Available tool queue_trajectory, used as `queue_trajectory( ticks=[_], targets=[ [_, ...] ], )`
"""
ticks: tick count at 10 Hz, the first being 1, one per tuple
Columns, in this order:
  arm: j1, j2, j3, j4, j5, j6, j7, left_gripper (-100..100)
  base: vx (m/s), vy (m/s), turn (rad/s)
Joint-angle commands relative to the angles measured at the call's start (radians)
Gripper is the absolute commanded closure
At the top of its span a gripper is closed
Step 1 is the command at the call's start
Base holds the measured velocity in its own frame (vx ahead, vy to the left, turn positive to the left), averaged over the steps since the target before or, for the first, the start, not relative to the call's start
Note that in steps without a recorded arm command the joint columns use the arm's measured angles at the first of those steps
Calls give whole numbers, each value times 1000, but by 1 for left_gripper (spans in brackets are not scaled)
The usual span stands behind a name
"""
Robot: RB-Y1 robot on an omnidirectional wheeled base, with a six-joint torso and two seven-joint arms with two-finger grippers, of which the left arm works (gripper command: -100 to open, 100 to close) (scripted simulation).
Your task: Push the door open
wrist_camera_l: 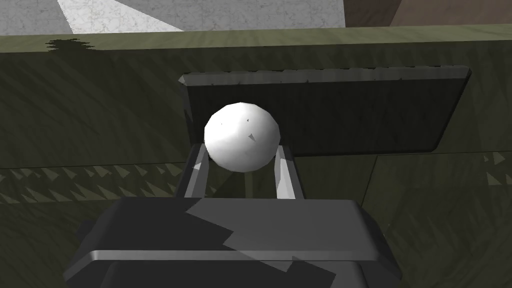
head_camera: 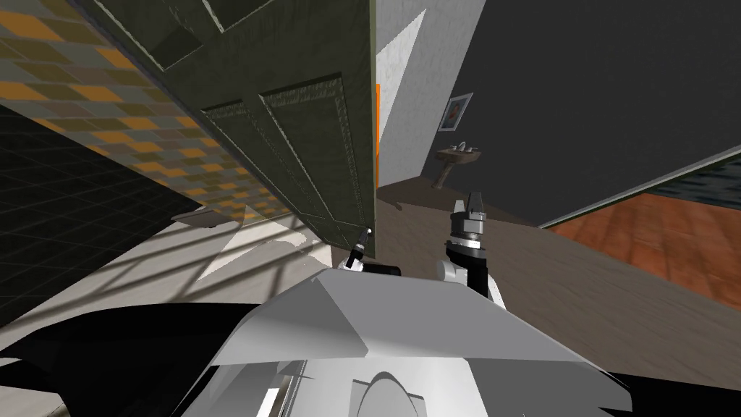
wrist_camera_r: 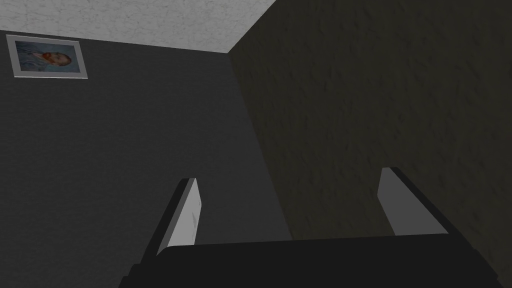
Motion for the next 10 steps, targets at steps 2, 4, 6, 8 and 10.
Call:
queue_trajectory(
  ticks=[2,4,6,8,10],
  targets=[
    [-21,2,47,23,17,-11,-3,100,178,-157,85],
    [-26,-11,75,27,27,-14,-5,100,189,-159,95],
    [-31,-34,100,32,37,-16,-8,100,151,-119,82],
    [-34,-2,123,33,45,-20,-12,100,97,-57,54],
    [-27,17,109,34,40,-22,-15,-100,62,-67,92]
  ],
)
